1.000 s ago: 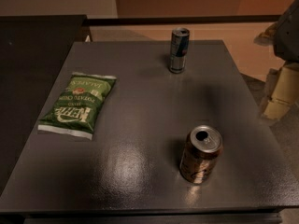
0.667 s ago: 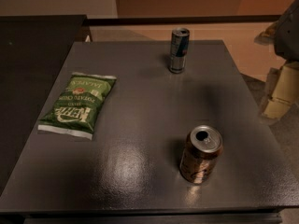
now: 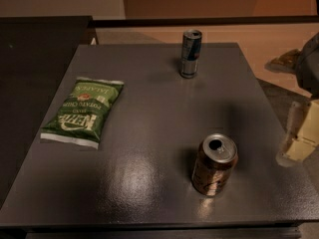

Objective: Move orange can near green jalapeno chip bag

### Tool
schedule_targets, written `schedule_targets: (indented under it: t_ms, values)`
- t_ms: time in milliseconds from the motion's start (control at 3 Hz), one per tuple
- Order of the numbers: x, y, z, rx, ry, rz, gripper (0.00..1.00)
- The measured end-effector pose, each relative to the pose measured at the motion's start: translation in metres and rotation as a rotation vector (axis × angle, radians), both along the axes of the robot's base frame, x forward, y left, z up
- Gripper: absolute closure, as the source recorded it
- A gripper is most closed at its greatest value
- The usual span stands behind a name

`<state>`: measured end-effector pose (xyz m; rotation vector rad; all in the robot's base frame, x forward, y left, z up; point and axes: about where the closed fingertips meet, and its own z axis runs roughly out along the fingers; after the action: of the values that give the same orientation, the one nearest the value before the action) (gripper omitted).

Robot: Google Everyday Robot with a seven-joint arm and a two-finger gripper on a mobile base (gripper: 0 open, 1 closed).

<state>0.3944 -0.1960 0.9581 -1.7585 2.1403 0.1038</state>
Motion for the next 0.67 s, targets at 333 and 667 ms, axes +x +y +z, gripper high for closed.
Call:
schedule_targets:
  t_ms: [333,667]
  values:
    - [-0.023,0.022,-0.024,0.071,0.021,0.059,0.00]
    - [-0.036,0.042,-0.051,0.117,0.050,0.099,0.00]
